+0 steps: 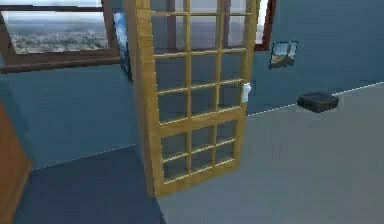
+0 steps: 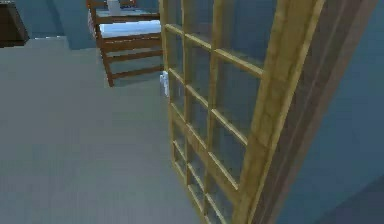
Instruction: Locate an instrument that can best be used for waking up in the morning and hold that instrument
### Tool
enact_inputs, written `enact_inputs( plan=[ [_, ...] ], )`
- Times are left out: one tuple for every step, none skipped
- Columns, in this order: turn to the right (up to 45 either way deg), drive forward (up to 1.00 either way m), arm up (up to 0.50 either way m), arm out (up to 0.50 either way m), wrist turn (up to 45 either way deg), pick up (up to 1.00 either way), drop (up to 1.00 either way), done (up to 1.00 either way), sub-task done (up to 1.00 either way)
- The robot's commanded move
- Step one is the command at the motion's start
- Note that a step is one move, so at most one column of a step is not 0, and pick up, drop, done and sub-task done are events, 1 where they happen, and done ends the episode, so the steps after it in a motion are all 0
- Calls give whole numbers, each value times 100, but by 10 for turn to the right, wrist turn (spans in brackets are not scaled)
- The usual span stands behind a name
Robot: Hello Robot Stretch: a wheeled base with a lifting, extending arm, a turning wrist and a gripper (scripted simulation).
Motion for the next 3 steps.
enact_inputs(
  plan=[
    [450, 0, 0, 0, 0, 0, 0, 0, 0],
    [60, 0, 0, 0, 0, 0, 0, 0, 0],
    [0, 100, 0, 0, 0, 0, 0, 0, 0]
  ],
)
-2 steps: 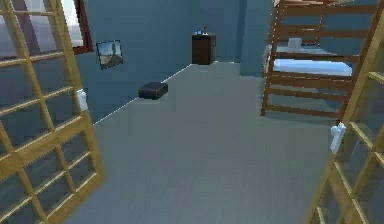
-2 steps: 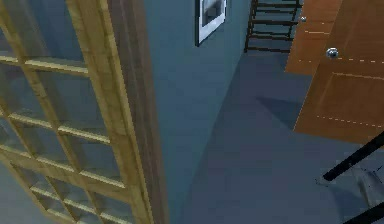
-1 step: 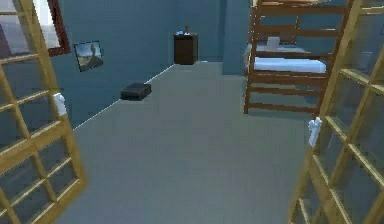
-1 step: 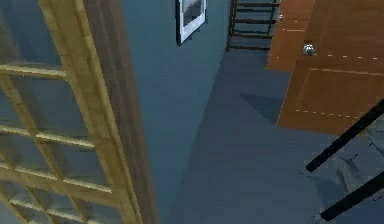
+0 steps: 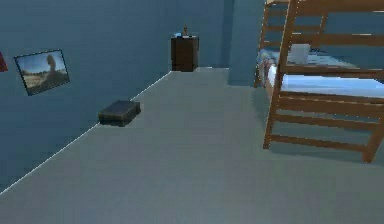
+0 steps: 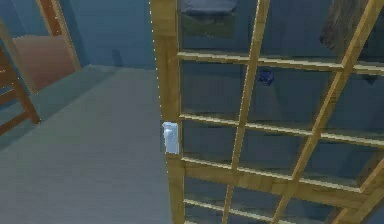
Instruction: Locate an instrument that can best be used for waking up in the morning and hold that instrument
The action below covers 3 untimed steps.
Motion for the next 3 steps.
enact_inputs(
  plan=[
    [30, 0, 0, 0, 0, 0, 0, 0, 0],
    [0, 100, 0, 0, 0, 0, 0, 0, 0],
    [0, 100, 0, 0, 0, 0, 0, 0, 0]
  ],
)
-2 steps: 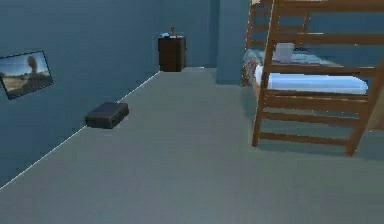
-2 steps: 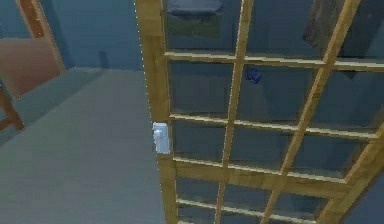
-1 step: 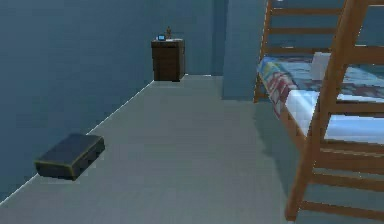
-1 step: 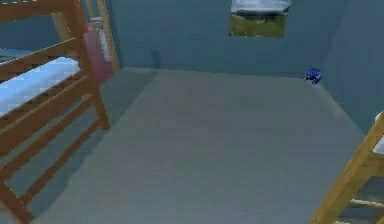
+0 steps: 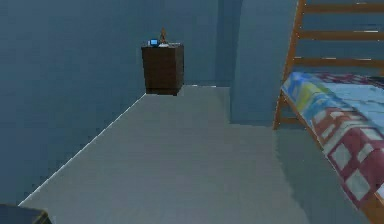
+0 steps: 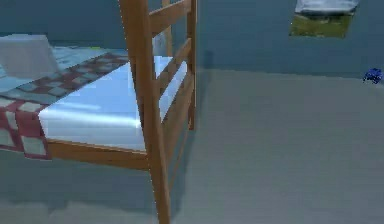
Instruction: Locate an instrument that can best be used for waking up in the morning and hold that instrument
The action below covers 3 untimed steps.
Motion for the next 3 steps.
enact_inputs(
  plan=[
    [0, 100, 0, 0, 0, 0, 0, 0, 0],
    [0, 100, 0, 0, 0, 0, 0, 0, 0],
    [0, 100, 0, 0, 0, 0, 0, 0, 0]
  ],
)
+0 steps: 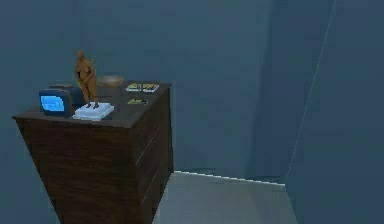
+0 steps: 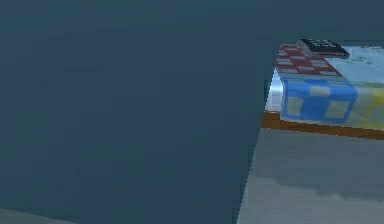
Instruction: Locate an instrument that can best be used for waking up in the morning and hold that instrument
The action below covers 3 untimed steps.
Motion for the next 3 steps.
enact_inputs(
  plan=[
    [-30, 0, 0, 0, 0, 0, 0, 0, 0],
    [0, 45, 0, 0, 0, 0, 0, 0, 0],
    [-450, 0, 0, 0, 0, 0, 0, 0, 0]
  ],
)
